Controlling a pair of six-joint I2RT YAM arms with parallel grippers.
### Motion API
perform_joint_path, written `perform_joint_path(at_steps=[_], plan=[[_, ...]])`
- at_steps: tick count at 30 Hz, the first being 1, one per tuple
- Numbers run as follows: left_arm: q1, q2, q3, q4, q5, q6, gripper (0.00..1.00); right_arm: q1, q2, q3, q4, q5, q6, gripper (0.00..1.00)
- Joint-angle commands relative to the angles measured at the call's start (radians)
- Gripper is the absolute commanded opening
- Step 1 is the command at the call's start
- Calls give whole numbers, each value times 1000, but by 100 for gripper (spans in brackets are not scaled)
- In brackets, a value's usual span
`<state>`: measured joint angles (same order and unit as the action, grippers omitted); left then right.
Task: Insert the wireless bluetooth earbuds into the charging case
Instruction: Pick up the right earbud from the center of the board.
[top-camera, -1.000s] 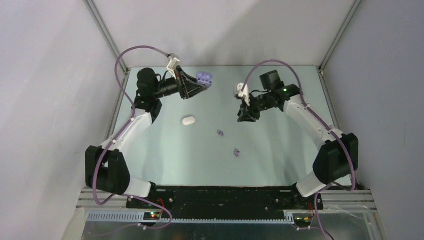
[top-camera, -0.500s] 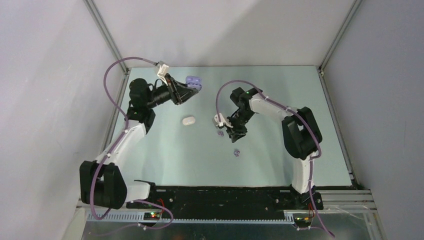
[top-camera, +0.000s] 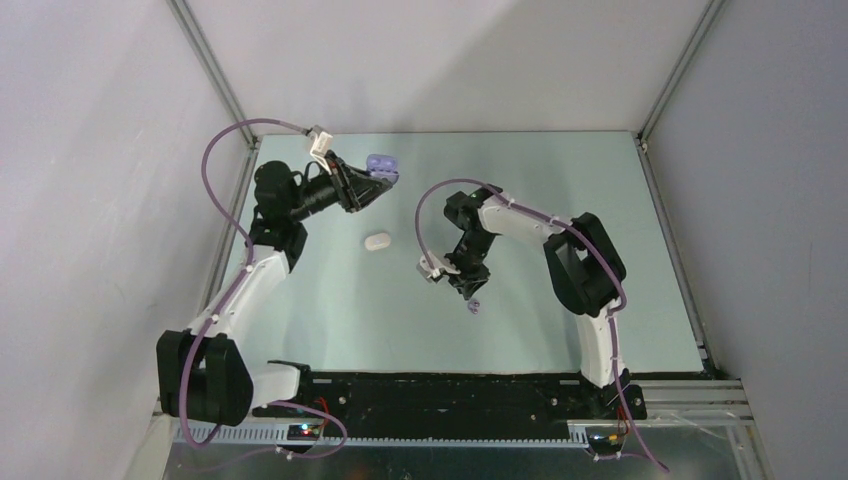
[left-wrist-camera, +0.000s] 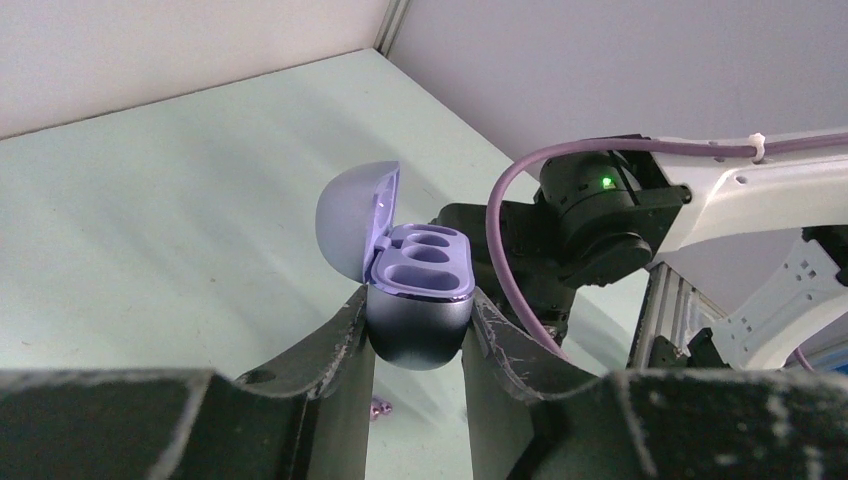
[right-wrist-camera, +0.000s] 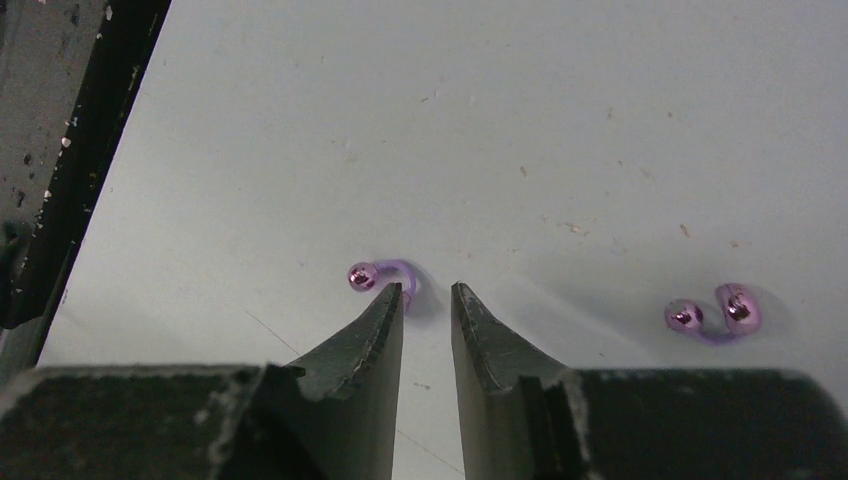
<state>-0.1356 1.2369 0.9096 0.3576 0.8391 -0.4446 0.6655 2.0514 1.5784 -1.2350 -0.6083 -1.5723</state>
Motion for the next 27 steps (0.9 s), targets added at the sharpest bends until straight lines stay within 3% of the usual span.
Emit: perform_joint_path(at_steps=[1,27], plan=[[13,-25,-8,22,-13,8,0,17,-10,-33,17,34,-31,27],[14,-35,8,-24,-28,64,0,25,-95,-228,155,152,-48,24]])
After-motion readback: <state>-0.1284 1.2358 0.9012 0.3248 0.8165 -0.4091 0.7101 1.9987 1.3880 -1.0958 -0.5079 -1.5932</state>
